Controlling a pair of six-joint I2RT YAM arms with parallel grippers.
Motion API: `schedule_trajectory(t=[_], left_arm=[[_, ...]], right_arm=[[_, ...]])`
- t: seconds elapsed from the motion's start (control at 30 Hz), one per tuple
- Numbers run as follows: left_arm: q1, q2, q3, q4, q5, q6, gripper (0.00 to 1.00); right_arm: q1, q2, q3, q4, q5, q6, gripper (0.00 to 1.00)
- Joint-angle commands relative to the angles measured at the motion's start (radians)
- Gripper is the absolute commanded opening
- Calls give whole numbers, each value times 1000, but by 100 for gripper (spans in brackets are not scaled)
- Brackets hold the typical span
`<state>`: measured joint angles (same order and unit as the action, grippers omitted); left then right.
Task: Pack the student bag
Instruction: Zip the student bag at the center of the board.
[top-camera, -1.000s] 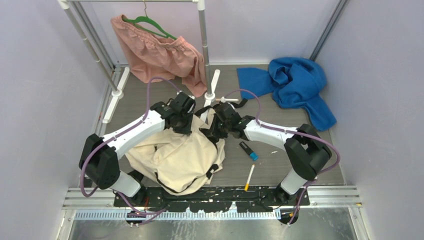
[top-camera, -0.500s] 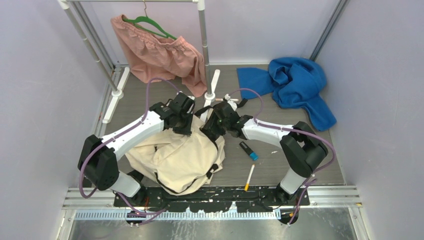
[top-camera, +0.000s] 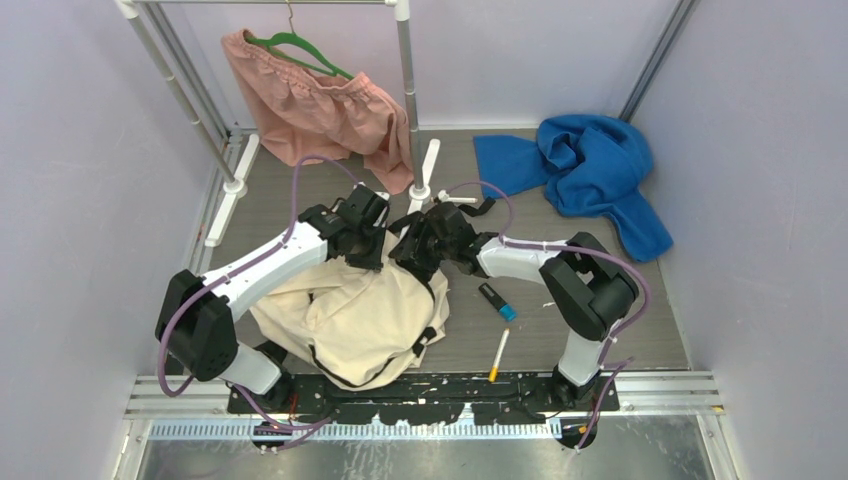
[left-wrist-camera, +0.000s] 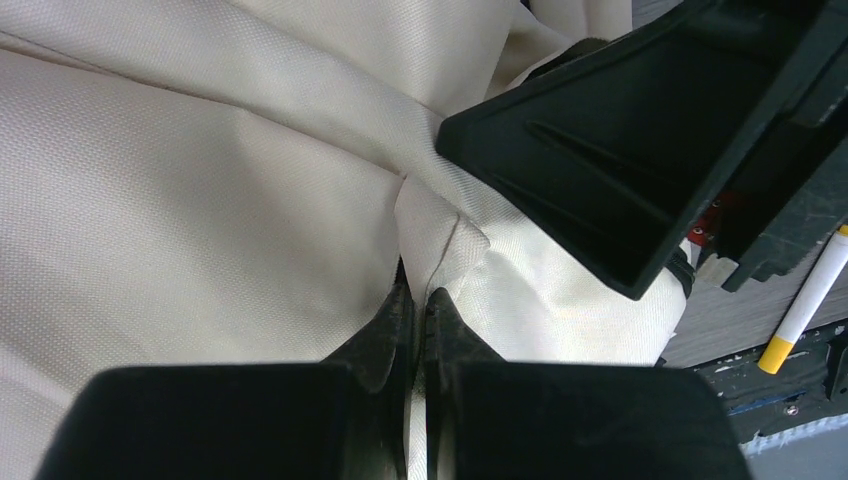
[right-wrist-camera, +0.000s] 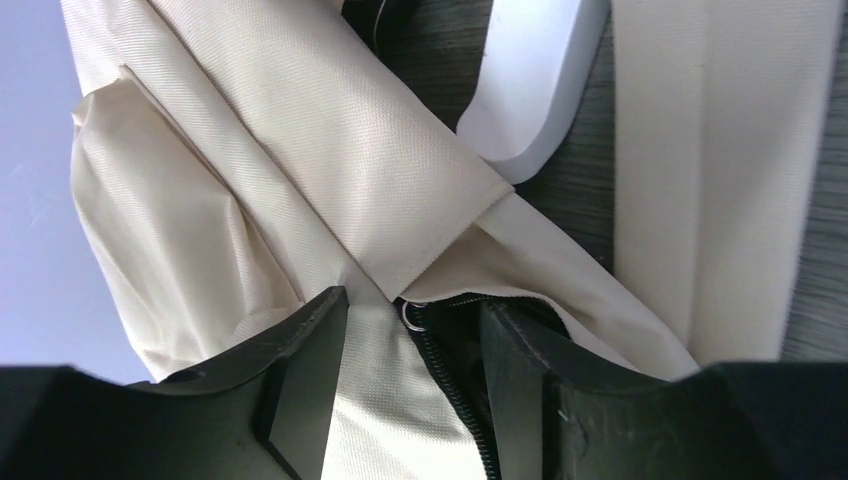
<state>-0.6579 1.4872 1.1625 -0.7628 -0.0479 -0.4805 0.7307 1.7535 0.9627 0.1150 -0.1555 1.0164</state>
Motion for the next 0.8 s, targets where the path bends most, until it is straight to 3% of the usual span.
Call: schedule_trajectory(t=[0.0, 0.27, 0.4, 0.6, 0.77], left_arm=[[7, -33, 4, -11, 15, 24, 0], [7, -35, 3, -8, 20, 28, 0], [6, -40, 1, -8, 18, 29, 0], [7, -35, 0, -6, 19, 30, 0], [7, -36, -1, -3, 20, 27, 0]], right_arm=[[-2, 28, -13, 135, -97, 39, 58], [-11, 64, -24, 166, -137, 92, 62], [-49, 81, -87, 319, -232, 219, 62], [-85, 50, -150, 447, -301, 313, 39], [-86, -27, -149, 345, -274, 248, 33]])
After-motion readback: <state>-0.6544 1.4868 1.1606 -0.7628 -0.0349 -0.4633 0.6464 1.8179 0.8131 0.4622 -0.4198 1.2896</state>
